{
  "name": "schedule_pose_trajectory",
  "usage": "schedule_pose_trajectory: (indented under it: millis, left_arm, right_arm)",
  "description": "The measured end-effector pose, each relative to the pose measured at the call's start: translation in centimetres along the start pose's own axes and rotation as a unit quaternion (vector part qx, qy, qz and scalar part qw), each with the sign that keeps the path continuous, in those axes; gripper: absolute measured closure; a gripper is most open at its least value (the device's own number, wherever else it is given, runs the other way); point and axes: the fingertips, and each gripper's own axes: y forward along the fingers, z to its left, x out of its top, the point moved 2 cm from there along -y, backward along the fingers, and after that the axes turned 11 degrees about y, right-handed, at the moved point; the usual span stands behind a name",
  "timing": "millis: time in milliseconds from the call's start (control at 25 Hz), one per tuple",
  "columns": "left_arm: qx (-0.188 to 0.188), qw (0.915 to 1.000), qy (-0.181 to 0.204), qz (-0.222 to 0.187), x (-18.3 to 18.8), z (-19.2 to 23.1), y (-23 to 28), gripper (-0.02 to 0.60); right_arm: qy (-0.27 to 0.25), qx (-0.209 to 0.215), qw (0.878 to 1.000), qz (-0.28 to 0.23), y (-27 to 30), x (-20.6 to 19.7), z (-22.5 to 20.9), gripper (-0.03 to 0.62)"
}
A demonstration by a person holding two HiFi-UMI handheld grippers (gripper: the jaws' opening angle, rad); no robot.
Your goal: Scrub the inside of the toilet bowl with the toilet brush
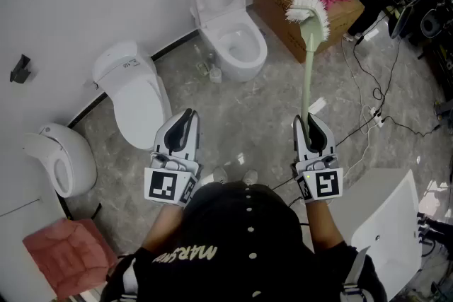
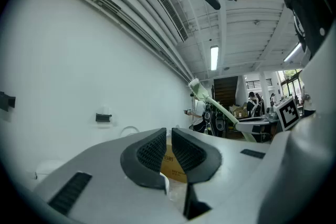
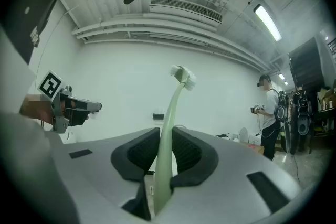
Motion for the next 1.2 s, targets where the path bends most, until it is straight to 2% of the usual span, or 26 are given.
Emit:
schedule_pose_trajectory:
  millis: [200,600,960,1200]
  left_arm:
    - [0.003,1.0000,0.001,-0.001,0.1,-0.3,0.2,0.531]
    - [0.005,1.0000,0.005,0.000,0.2,-1.2,0.6,0.531]
    - [0.026,0.9996,0.008,0.004,0.6,-4.4,1.1,0.531]
    - [0.027,0.9996,0.003,0.012,-0.1,-4.7,2.5,0.531]
  right_arm:
    - [0.002,0.017,1.000,-0.025,0.2,0.7,0.2,0.508]
    - [0.007,0.023,1.000,-0.013,0.1,0.2,-0.6,0.508]
    - [0.002,0.048,0.999,-0.008,0.1,-0.4,-3.5,0.508]
    - [0.002,0.052,0.999,-0.008,1.2,-0.6,-4.7,0.508]
